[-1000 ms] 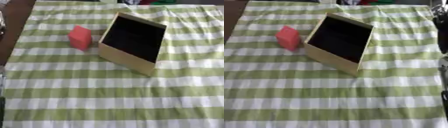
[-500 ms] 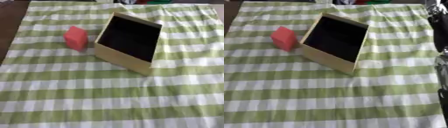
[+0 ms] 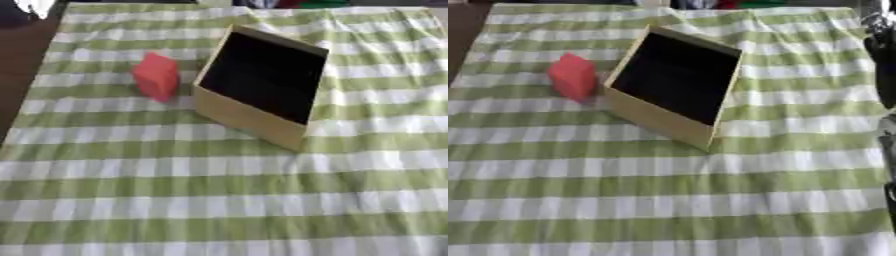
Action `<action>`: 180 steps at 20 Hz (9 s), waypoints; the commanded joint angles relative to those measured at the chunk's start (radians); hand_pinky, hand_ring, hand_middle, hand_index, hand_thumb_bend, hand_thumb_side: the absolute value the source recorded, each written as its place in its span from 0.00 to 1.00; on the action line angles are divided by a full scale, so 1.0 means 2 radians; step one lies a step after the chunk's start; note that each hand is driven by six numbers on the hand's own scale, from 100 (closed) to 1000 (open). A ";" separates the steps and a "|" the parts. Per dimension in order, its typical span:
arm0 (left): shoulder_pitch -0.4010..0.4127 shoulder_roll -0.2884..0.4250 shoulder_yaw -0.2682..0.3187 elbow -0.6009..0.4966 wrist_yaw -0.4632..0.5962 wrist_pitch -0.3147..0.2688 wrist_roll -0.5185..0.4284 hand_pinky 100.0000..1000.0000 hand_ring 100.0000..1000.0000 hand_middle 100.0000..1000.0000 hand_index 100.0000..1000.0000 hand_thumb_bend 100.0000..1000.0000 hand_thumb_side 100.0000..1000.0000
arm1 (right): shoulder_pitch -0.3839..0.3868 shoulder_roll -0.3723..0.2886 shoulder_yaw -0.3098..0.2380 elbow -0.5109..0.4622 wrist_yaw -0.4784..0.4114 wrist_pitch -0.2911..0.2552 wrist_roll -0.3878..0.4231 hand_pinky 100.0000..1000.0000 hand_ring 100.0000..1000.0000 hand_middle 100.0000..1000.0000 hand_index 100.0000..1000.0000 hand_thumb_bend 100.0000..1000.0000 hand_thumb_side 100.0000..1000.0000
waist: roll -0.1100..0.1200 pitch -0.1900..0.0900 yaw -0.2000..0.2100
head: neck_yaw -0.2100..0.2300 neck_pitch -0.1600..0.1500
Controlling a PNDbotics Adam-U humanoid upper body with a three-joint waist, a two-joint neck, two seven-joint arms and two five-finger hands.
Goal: Pick up objects on the table and place them in the box.
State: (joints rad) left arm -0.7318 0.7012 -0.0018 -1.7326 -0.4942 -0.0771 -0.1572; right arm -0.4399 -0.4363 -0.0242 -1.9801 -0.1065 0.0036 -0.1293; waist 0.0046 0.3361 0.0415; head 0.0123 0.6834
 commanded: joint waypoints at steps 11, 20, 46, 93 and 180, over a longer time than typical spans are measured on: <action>-0.107 0.035 -0.108 0.129 -0.073 -0.081 -0.097 0.53 0.79 0.85 0.96 0.57 0.00 | -0.006 -0.013 0.005 -0.010 -0.002 0.003 0.010 0.90 0.73 0.66 0.87 0.00 0.49 | 0.005 -0.017 -0.009 | 0.008 -0.006; -0.172 0.000 -0.133 0.240 -0.141 -0.140 -0.165 0.59 0.85 0.89 1.00 0.75 0.08 | -0.004 -0.011 0.008 -0.010 -0.004 0.005 0.013 0.90 0.73 0.66 0.87 0.00 0.50 | 0.006 -0.018 -0.011 | 0.008 -0.010; -0.242 -0.075 -0.083 0.397 -0.119 -0.200 -0.369 0.92 0.87 0.90 0.98 0.63 0.00 | -0.004 -0.006 0.012 -0.010 -0.006 0.010 0.018 0.90 0.73 0.66 0.88 0.00 0.52 | 0.006 -0.011 -0.015 | 0.013 -0.020; -0.224 -0.116 -0.106 0.437 -0.167 -0.198 -0.375 0.92 0.65 0.56 0.73 0.51 0.00 | -0.001 0.000 0.005 -0.010 -0.008 0.012 0.003 0.91 0.73 0.66 0.88 0.00 0.54 | 0.004 0.002 -0.025 | 0.025 -0.027; -0.221 -0.193 -0.071 0.250 -0.050 -0.073 -0.105 0.74 0.59 0.70 0.85 0.25 0.00 | -0.005 0.004 0.002 -0.010 -0.011 0.005 0.001 0.91 0.73 0.66 0.88 0.00 0.51 | 0.013 -0.013 -0.027 | 0.011 -0.018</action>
State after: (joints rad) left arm -1.1586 0.2769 -0.1683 -1.1867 -0.6151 -0.2271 -0.3873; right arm -0.4403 -0.4090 -0.0082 -1.9801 -0.1285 0.0174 -0.1235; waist 0.0342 0.3373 -0.0104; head 0.0398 0.6407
